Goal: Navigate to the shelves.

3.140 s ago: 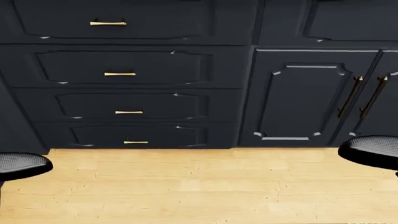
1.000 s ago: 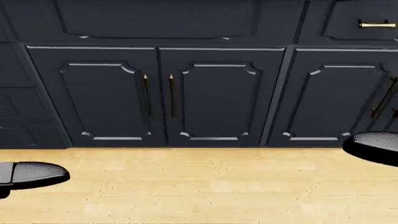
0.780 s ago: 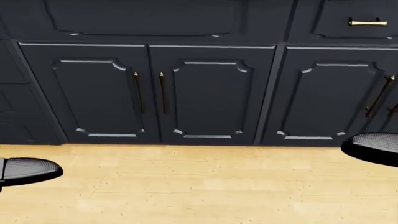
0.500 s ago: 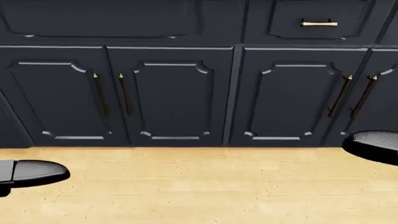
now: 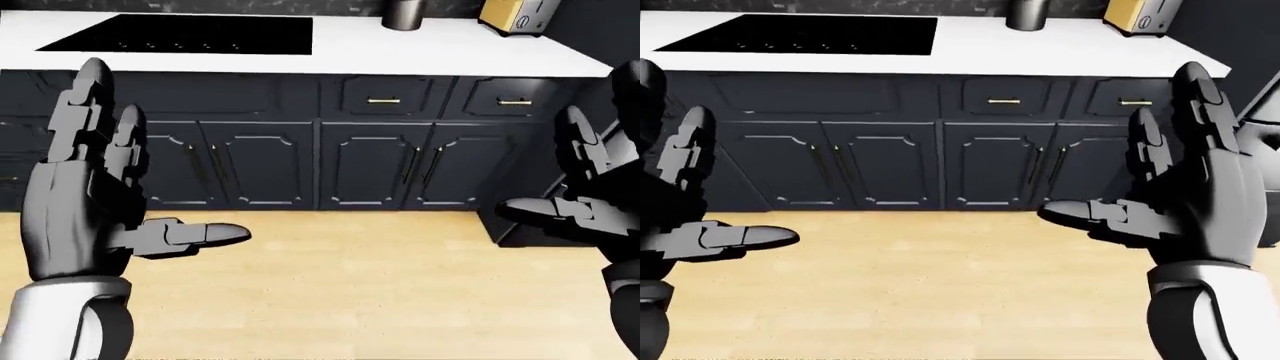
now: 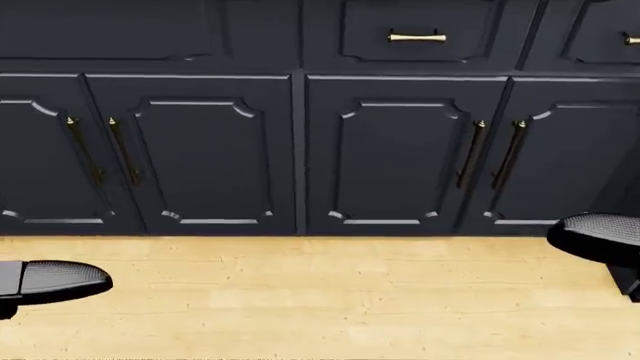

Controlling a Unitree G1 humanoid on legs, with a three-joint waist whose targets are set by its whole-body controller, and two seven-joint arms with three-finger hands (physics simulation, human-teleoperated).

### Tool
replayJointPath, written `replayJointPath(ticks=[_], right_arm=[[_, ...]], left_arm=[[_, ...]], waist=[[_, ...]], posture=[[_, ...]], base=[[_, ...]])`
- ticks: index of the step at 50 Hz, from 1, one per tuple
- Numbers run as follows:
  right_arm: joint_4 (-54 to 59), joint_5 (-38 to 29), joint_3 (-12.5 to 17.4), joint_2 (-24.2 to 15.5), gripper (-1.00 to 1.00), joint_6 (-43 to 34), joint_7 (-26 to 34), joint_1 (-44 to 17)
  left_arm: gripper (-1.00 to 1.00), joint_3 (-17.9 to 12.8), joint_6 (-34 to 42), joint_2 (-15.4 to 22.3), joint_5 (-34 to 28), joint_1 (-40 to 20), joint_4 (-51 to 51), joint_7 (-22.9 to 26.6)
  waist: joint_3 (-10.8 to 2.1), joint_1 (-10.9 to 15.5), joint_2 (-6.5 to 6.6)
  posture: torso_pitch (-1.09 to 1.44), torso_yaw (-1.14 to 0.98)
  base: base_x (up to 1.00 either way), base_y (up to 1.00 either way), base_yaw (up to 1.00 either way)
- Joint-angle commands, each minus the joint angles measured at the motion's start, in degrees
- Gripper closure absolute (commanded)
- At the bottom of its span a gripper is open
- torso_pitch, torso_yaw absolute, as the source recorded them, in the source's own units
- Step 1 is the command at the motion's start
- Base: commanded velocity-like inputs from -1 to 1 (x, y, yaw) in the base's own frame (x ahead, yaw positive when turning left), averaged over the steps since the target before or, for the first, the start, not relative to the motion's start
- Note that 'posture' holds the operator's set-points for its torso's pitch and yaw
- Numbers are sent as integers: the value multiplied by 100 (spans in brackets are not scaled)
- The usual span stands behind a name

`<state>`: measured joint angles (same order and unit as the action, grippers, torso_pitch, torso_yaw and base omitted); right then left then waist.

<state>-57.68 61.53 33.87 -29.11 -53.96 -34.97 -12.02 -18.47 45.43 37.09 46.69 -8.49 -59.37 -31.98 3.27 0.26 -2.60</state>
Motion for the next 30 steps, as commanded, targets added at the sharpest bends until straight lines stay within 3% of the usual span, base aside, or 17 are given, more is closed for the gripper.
replayJointPath(ticks=[1, 10, 11, 12, 13, 14, 16, 18, 21, 22, 23, 24, 25, 30], right_arm=[[-151, -1, 29, -94, -100, 129, 21, -122], [-116, -9, 25, -107, -100, 136, 29, -154], [-108, -22, 20, -102, -100, 140, 35, -151], [-101, -18, 22, -104, -100, 134, 36, -152], [-98, -5, 30, -112, -100, 128, 30, -159], [-103, 73, 70, -138, -100, 107, -13, -174], [-95, 98, 61, -162, -100, 114, -42, -172], [-88, 33, 25, -152, -100, 129, -16, -157], [-103, -6, 25, -130, -100, 110, -7, -154], [-114, 23, 32, -143, -100, 86, -44, -176], [-91, -31, 24, -110, -100, 126, -4, -152], [-80, 13, 51, -105, -100, 125, -21, -158], [-90, 28, 57, -123, -100, 128, -53, -176], [-124, 4, 53, -103, -100, 177, -17, -177]], left_arm=[[-100, -200, -148, 129, -71, -85, -63, -23], [-100, -193, -65, 100, -71, -164, -63, -15], [-100, -187, -70, 110, -60, -163, -63, -31], [-100, -168, -75, 109, -73, -162, -63, -34], [-100, -165, -79, 132, -44, -169, -63, -58], [-100, -161, -79, 138, -37, -173, -63, -65], [-100, -149, -42, 92, -94, -196, -63, -24], [-100, -114, -26, 47, -165, -202, -63, 14], [-100, -150, -56, 36, -180, -159, -63, 51], [-100, -154, -51, 33, -168, -167, -63, 43], [-100, -161, -69, 49, -162, -147, -63, 44], [-100, -166, -70, 60, -147, -147, -63, 33], [-100, -164, -82, 88, -115, -146, -63, 8], [-100, -168, -83, 88, -122, -142, -63, 7]], waist=[[-89, 23, -28], [12, 52, 385], [-5, 54, 470], [-86, 64, 637], [-43, 137, 487], [-70, 93, 578], [-164, 106, 595], [-168, 108, 546], [-55, 130, 303], [-85, 130, 140], [-187, 105, -158], [-294, 105, -218], [-22, 63, -126], [-11, 18, -18]], posture=[[0, 0], [0, 0], [0, 0], [0, 0], [0, 0], [0, 0], [0, 0], [0, 0], [0, 0], [0, 0], [0, 0], [0, 0], [0, 0], [0, 0]], base=[[0, -56, 0], [0, -56, 0], [0, -56, 0], [0, -56, 0], [0, -55, 0], [0, -56, 0], [0, -56, 0], [0, -56, 0], [0, -56, 0], [0, -56, 0], [0, -47, 0], [0, -9, 0], [0, 0, 0], [0, 0, 0]])
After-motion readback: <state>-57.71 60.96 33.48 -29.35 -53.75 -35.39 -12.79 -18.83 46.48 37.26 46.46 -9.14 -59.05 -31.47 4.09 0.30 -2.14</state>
